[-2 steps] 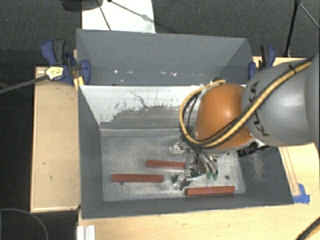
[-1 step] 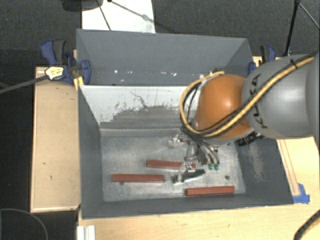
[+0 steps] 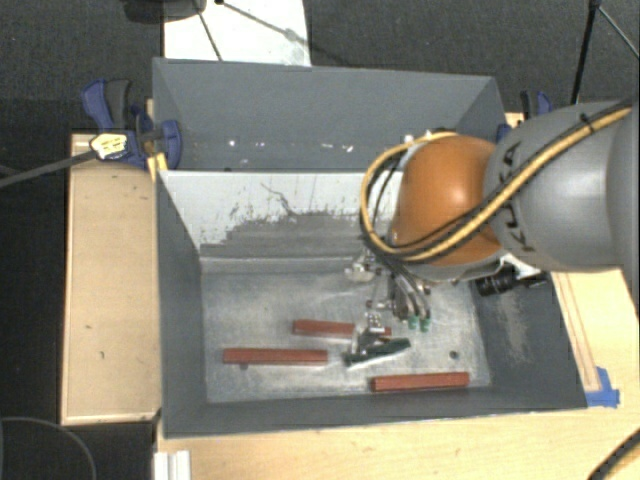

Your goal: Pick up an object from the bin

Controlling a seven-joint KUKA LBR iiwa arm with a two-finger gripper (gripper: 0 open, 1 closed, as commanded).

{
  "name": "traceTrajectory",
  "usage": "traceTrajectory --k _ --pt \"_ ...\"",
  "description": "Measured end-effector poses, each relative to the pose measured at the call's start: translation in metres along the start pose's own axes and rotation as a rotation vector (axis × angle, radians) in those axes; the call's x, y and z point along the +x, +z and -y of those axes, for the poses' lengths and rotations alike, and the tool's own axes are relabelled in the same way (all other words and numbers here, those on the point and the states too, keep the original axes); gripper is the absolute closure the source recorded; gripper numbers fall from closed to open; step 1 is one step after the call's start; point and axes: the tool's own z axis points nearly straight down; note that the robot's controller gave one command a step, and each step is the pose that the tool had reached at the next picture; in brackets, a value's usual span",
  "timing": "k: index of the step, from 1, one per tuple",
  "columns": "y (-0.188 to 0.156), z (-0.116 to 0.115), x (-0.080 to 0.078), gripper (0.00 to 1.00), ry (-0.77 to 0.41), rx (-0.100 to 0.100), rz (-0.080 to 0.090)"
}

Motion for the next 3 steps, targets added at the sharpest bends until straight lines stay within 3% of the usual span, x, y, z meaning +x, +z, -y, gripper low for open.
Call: traceTrajectory --k 1,2,3 --pt "-0.002 0.002 0.003 0.00 -0.167 0.001 -0.003" --pt "0.065 0.002 0.010 0.00 -0.155 -0.001 0.003" --pt "0.082 0.000 -0.007 1.00 -0.155 -0.009 0.037"
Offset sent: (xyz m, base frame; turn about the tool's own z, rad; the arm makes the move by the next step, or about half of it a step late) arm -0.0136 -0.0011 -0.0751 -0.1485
